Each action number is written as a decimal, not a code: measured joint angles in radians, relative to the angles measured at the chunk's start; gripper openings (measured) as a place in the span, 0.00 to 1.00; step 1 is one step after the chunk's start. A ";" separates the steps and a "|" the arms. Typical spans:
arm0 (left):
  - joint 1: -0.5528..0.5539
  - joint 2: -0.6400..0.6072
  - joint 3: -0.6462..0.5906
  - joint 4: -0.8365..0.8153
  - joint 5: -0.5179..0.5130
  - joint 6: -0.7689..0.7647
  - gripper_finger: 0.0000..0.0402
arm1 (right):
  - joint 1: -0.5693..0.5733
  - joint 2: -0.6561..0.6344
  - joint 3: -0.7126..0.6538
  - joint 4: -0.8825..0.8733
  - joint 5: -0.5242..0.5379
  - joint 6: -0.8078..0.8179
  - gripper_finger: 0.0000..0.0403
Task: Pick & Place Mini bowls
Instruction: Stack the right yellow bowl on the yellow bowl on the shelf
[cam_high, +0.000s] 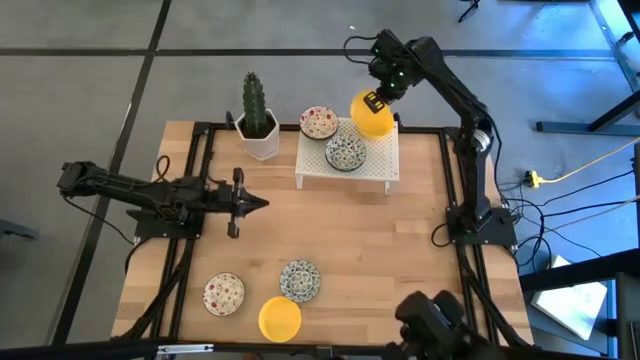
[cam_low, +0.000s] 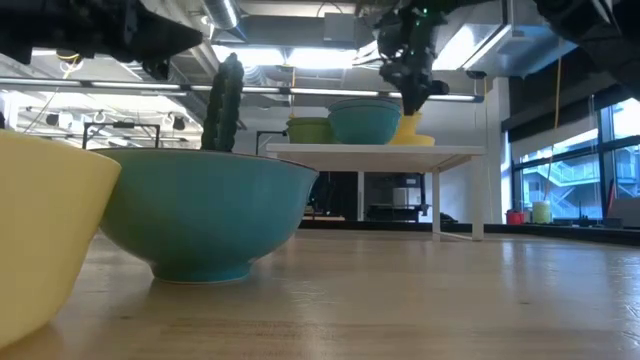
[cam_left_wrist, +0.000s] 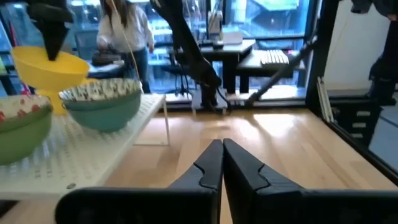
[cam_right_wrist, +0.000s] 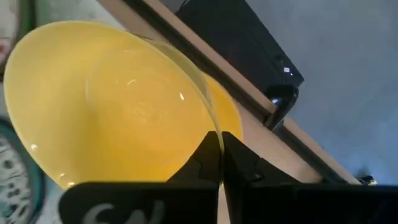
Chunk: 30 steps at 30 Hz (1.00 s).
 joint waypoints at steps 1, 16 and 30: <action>0.000 0.000 0.000 -0.007 0.004 -0.001 0.01 | -0.005 0.005 0.000 0.005 0.000 -0.001 0.01; 0.000 0.000 0.000 -0.010 0.004 0.038 0.02 | -0.072 0.012 0.018 -0.005 -0.099 0.050 0.01; 0.000 0.000 -0.001 -0.003 0.004 0.058 0.01 | -0.077 0.012 0.002 -0.005 -0.176 0.096 0.01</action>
